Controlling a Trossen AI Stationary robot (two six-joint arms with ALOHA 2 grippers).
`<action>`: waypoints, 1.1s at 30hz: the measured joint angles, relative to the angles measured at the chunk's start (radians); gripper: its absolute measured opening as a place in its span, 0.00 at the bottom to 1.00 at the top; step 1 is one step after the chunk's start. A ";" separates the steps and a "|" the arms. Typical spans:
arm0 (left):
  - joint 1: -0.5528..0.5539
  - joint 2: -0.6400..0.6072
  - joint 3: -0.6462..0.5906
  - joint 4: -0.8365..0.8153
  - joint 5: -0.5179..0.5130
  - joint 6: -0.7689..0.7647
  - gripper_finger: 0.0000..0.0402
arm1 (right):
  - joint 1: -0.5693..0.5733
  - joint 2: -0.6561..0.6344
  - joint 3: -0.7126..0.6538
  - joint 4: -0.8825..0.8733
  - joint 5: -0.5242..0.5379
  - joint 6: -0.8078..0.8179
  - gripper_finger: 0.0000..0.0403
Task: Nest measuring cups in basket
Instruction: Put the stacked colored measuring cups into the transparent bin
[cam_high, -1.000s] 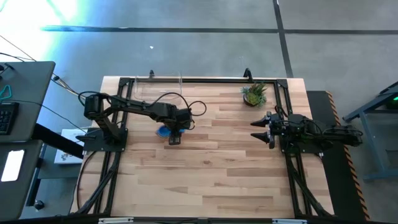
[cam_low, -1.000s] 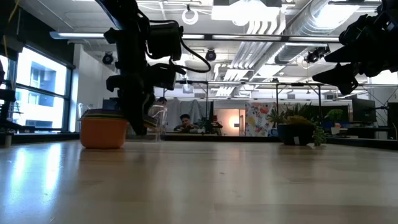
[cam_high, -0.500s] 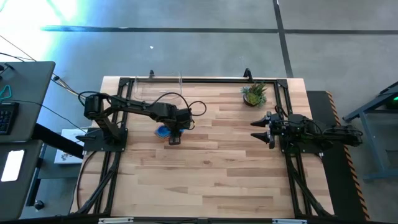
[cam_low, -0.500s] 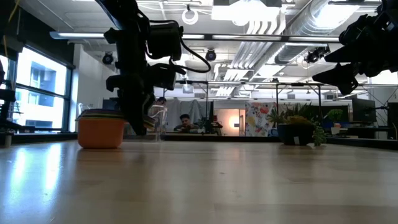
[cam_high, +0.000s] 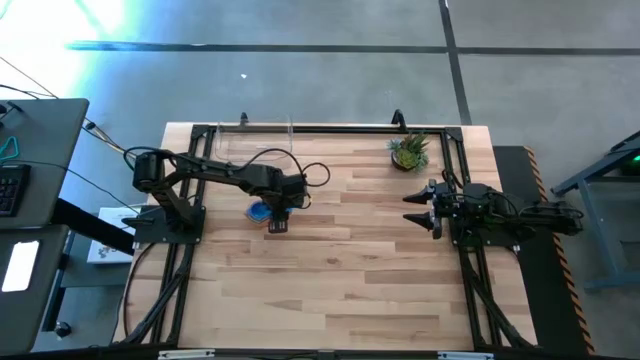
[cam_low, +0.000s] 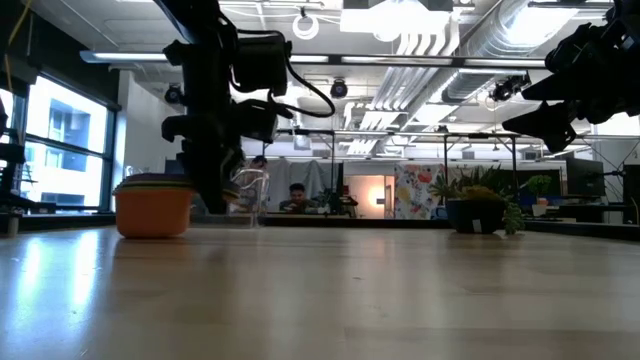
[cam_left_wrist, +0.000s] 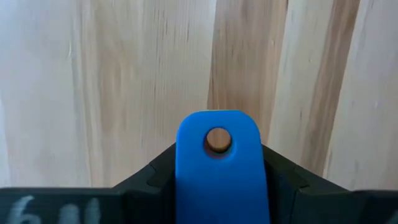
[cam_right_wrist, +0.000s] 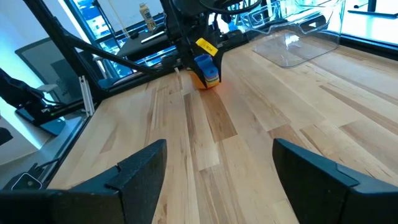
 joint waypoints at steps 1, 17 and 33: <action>0.000 -0.005 0.000 -0.011 0.000 0.003 0.35 | 0.000 0.000 0.000 0.000 0.000 0.000 0.70; 0.000 -0.029 0.000 -0.041 0.003 0.069 0.34 | 0.000 0.000 0.000 0.000 0.000 0.000 0.70; -0.049 -0.029 0.000 -0.097 0.039 0.196 0.34 | 0.000 0.000 0.000 0.000 0.000 0.000 0.70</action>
